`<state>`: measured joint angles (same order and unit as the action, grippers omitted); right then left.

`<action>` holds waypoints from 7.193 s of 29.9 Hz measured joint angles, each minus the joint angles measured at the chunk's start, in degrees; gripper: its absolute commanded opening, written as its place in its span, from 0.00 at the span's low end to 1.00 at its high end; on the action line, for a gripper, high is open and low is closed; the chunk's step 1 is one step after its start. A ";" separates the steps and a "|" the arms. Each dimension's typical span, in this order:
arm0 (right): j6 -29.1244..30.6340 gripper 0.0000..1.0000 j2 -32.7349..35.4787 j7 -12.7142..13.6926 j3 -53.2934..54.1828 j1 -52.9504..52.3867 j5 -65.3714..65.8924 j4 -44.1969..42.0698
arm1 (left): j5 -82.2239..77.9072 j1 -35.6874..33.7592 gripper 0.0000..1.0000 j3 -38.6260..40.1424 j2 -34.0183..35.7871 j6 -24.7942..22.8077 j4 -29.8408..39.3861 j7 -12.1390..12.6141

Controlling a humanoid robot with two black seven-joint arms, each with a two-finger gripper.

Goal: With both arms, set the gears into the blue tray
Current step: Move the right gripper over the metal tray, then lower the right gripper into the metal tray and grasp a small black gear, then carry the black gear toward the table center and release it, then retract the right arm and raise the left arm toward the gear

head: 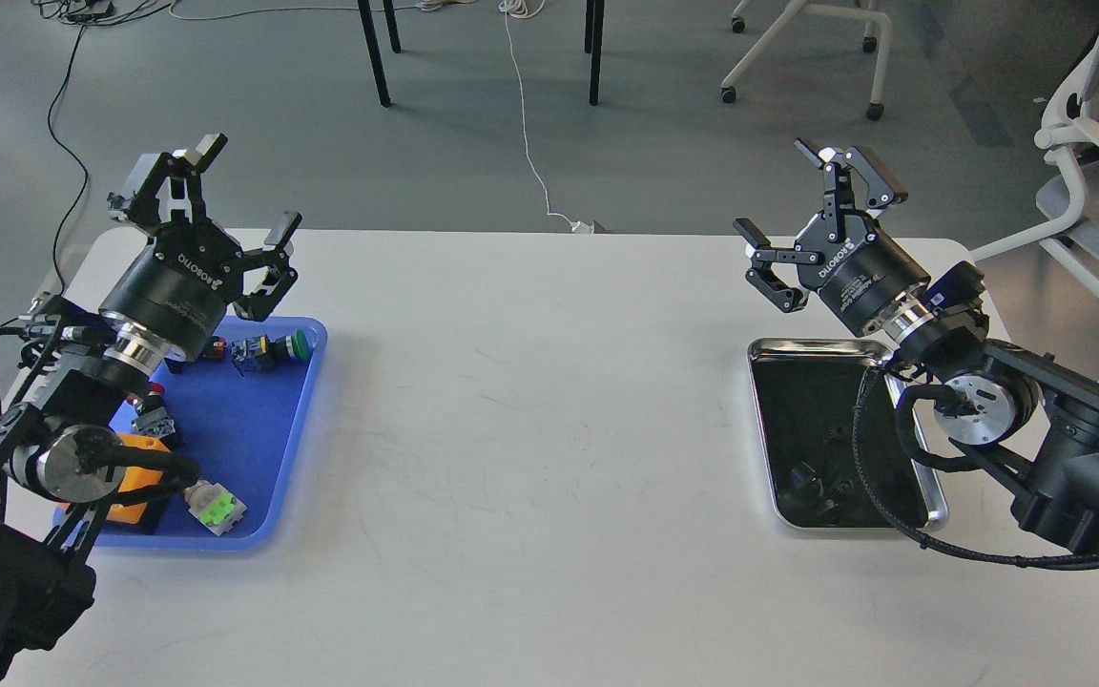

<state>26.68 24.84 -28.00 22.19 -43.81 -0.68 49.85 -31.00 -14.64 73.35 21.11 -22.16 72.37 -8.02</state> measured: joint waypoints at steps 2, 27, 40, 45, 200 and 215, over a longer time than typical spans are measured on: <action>0.02 0.99 -0.08 0.00 0.25 0.38 -0.32 0.09 | -0.21 0.20 0.98 0.02 -0.49 -0.03 0.00 1.17; 1.36 0.99 21.24 0.00 -19.11 -27.14 51.58 10.83 | 0.24 -2.02 0.98 -0.29 0.50 0.27 -1.80 -2.67; 1.32 0.98 23.90 -0.01 -36.32 -34.17 95.81 13.70 | -0.18 -0.77 0.98 -0.93 -0.57 -0.25 2.44 -2.70; 1.32 0.94 20.73 -0.01 -42.17 -34.17 96.55 13.34 | -0.28 -0.73 0.98 -0.93 -1.55 0.23 3.14 -2.70; -13.59 0.78 -23.13 -0.01 -57.70 -36.97 78.94 -1.40 | 0.07 -0.28 0.98 0.12 1.04 -0.34 5.35 -3.04; -13.71 0.98 8.04 0.01 -35.44 -28.95 40.58 11.12 | -0.36 -0.29 0.98 -0.35 1.05 -0.01 5.30 -3.99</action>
<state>12.97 32.88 -27.99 -13.25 -72.76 39.89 60.97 -31.36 -14.93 73.01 22.15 -22.17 77.66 -12.02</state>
